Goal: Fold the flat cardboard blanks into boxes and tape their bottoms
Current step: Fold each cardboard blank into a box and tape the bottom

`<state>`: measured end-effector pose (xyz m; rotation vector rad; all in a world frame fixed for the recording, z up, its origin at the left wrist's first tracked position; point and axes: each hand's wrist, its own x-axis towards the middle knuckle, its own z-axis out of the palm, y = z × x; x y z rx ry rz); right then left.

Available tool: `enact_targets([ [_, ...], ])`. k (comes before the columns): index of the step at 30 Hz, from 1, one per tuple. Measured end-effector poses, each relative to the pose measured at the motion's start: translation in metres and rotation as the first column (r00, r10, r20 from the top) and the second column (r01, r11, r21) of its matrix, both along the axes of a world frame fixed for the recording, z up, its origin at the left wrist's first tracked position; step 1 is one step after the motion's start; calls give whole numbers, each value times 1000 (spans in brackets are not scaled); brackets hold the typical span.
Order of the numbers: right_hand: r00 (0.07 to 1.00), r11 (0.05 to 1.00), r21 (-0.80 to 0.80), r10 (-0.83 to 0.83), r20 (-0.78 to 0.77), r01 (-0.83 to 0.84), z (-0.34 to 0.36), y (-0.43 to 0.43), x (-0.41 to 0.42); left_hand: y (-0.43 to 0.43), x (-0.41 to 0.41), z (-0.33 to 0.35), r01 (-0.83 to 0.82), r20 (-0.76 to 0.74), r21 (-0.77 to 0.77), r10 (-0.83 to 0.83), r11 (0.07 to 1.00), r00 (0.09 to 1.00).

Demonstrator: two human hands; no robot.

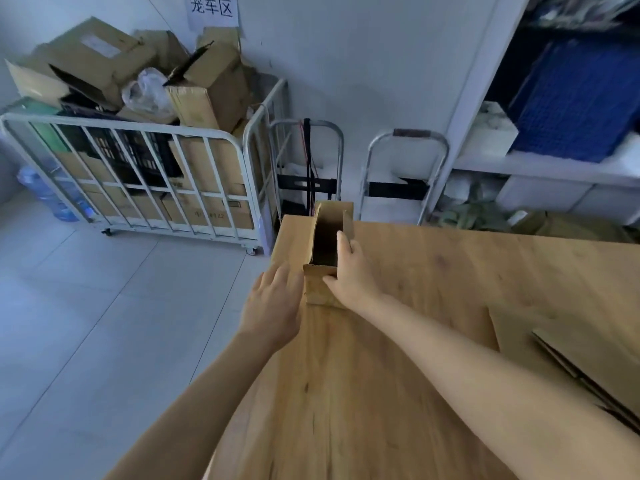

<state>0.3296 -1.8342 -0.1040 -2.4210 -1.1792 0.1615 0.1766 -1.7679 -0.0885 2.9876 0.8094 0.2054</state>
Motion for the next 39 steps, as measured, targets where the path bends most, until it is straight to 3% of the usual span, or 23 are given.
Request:
enact_targets([
  [10, 999, 999, 54, 6, -41, -4, 0, 74, 33, 50, 16, 1, 26, 18, 43, -27, 999, 999],
  [18, 993, 999, 34, 18, -118, -14, 17, 58, 26, 40, 6, 3, 44, 8, 48, -44, 998, 999],
  [24, 994, 998, 62, 27, -102, -21, 55, -31, 10, -3, 8, 21, 74, -11, -5, -75, 997, 997],
  [29, 995, 999, -48, -2, -100, -2, 68, -135, 10, -74, 20, 37, 148, -15, 2, -148, 989, 989],
  [39, 970, 950, -222, -238, -51, 221, 64, -329, 65, -209, 67, 53, 279, -63, -38, -281, 959, 958],
])
